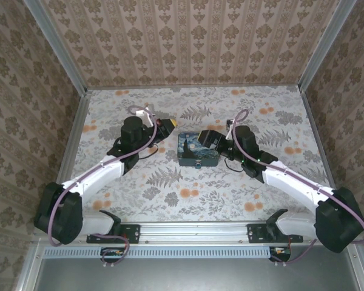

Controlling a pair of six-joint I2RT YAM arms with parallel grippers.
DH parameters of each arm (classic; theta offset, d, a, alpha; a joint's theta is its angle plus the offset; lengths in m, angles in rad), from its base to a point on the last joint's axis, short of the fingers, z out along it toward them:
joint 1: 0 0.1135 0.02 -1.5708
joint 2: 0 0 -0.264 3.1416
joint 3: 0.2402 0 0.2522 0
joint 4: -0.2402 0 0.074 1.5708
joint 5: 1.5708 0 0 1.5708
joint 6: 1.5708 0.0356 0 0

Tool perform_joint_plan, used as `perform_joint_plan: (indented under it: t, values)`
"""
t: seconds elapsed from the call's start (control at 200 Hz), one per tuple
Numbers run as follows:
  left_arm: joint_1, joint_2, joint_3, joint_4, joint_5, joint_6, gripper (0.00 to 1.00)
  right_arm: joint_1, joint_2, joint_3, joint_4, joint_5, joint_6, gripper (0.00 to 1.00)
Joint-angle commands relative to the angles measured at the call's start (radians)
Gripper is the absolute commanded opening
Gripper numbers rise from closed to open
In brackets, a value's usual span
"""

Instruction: Unlock the padlock with the key

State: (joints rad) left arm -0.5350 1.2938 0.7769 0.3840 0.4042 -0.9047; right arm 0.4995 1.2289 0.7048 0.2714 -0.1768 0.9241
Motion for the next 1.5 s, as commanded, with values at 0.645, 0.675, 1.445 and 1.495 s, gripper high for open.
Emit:
perform_joint_plan:
  t: [0.645,0.675,1.445,1.495]
  values:
    - [-0.020,0.012,-0.020,0.243,0.018,-0.034,0.00,0.049,0.506,0.019,1.047,-0.110,0.418,0.44]
    - [-0.020,0.012,-0.023,0.243,0.014,-0.035,0.00,0.053,0.502,0.016,1.046,-0.101,0.414,0.44]
    - [-0.030,0.025,-0.036,0.250,0.014,-0.034,0.00,0.088,0.459,0.028,1.040,-0.075,0.376,0.38]
    - [-0.031,0.025,-0.036,0.248,0.014,-0.032,0.00,0.088,0.458,0.030,1.041,-0.076,0.375,0.38]
